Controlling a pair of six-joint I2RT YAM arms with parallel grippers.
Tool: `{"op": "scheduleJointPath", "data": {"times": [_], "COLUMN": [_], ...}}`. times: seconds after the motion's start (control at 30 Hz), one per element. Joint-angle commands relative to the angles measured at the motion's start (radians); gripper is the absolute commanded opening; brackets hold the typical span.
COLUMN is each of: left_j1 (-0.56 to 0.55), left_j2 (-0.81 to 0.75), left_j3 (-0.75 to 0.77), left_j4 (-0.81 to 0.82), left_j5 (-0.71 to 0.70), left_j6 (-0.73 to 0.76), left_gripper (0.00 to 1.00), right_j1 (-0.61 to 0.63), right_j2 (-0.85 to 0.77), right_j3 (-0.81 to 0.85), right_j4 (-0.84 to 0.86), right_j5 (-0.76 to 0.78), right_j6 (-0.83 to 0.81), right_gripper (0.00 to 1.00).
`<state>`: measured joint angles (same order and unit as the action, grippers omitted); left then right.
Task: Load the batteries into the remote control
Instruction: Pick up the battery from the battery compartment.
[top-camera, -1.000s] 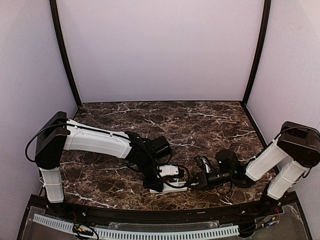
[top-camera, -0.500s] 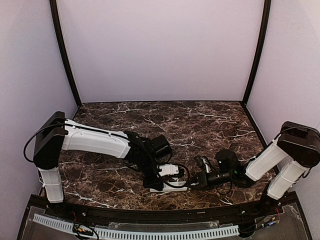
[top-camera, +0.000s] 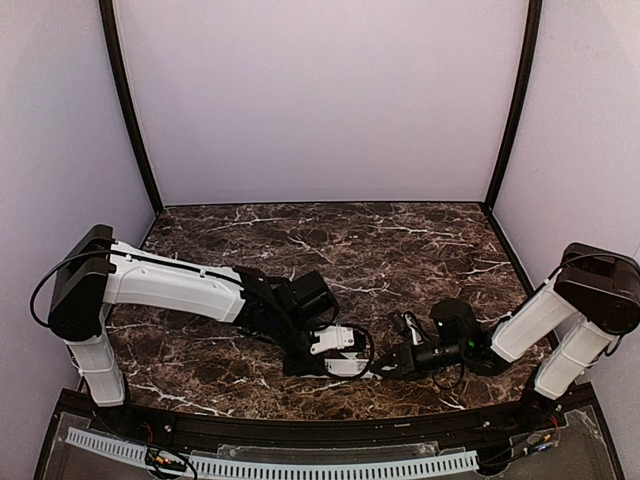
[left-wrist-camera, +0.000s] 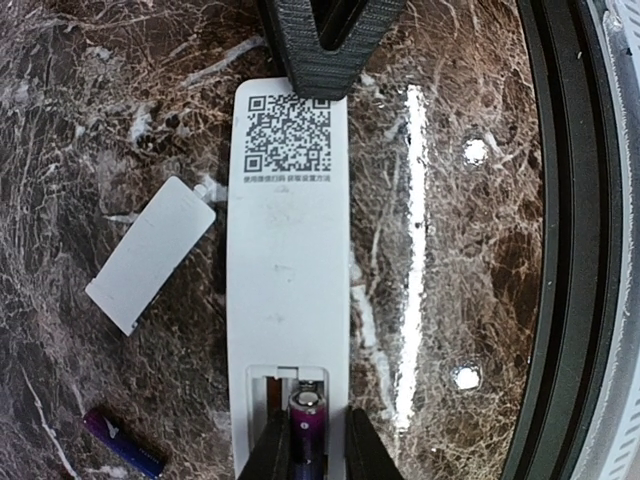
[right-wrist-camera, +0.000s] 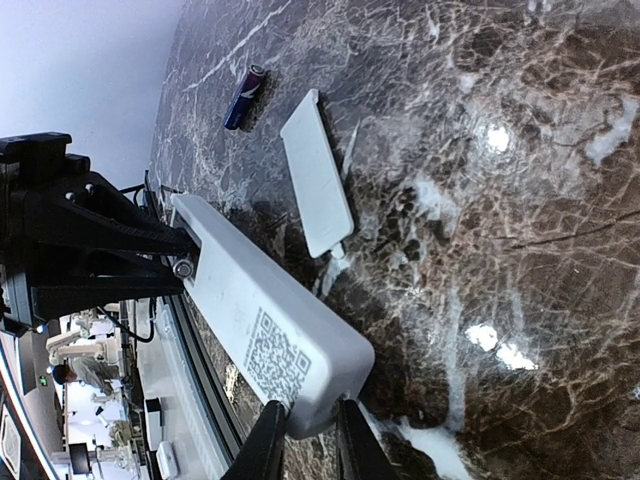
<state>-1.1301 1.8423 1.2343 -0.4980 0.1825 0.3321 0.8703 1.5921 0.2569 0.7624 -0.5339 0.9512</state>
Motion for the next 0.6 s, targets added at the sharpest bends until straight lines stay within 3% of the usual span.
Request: {"op": "scheduleJointPath", "data": {"times": [0.0,0.2,0.57], "left_j1": [-0.002,-0.002,0.003], "left_j2": [-0.066,-0.055,0.05], "left_j3": [-0.04,-0.068,-0.038], "left_j4": [0.139,0.2,0.162], "left_j5": [-0.065,0.022,0.151], "left_j6": [-0.029,-0.073,-0.114], "left_gripper": [0.02,0.01,0.09], "right_j1": [0.003,0.003,0.002], "right_j2": [-0.007,-0.009,-0.011], "right_j3": [0.001,0.005,0.008], "right_j4": [0.021,0.015,0.008], "right_j5": [-0.01,-0.009,-0.011], "right_j6": [-0.011,-0.012,-0.015], "right_gripper": [0.18,0.18,0.18]}}
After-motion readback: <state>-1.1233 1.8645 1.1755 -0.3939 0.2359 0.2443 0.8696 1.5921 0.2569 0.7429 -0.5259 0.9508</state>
